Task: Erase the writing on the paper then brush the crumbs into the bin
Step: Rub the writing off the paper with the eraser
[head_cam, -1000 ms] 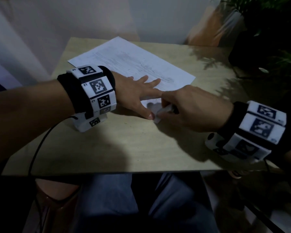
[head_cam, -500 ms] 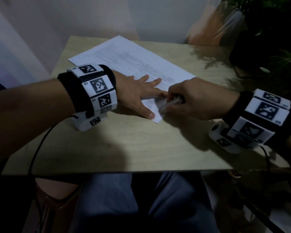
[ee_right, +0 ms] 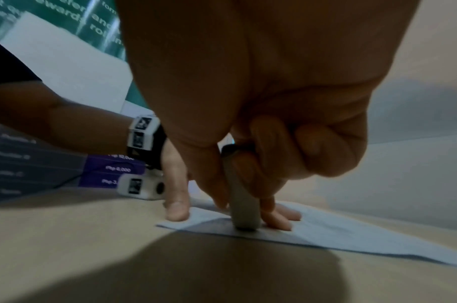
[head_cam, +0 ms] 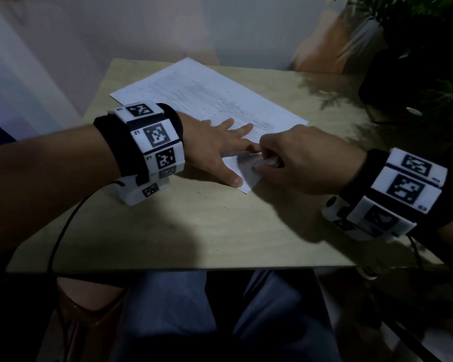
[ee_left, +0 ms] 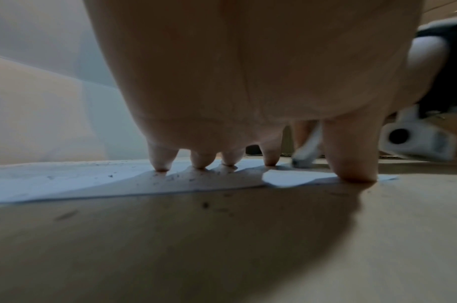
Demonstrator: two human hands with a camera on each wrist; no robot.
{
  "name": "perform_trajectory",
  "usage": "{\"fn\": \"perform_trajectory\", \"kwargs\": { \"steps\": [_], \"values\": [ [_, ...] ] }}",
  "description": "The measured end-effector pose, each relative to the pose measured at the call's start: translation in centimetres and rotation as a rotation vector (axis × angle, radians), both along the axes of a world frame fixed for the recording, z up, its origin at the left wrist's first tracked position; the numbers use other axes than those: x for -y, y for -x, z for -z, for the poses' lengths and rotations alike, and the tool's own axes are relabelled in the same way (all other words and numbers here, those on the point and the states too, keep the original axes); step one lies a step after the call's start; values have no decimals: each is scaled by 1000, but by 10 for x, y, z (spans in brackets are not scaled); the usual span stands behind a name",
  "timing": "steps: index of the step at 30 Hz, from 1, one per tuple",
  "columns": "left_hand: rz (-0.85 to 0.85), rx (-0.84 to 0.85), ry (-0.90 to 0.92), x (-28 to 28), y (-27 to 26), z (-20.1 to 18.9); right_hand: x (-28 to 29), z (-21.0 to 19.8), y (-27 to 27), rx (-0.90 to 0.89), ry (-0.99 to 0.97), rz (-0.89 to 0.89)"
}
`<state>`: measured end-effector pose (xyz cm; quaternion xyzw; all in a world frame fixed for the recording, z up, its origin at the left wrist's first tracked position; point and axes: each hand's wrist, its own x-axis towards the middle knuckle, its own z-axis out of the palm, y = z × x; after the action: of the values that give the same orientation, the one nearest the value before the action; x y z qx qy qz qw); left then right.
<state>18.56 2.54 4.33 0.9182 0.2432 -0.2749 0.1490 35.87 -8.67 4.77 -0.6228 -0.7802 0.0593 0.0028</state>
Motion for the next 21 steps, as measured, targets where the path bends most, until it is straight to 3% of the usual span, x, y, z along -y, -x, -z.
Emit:
{"fn": "perform_trajectory", "kwargs": {
  "steps": [3,7,9,12,14,17,21],
  "values": [
    [3,-3,-1,0,0,0,-3,-8,-1,-90,91,2],
    [-1,3,0,1,0,-1,-10,-4,-8,67,-51,144],
    [-3,9,2,1,1,0,-5,1,-2,95,-83,107],
    [2,4,-2,0,1,2,2,-3,4,-9,29,-2],
    [1,3,-5,0,1,2,-3,-8,0,-58,81,38],
    [-5,9,-7,1,1,1,-6,-6,-3,42,-18,106],
    [0,19,15,0,1,2,6,-5,9,-45,29,-41]
  ]
}}
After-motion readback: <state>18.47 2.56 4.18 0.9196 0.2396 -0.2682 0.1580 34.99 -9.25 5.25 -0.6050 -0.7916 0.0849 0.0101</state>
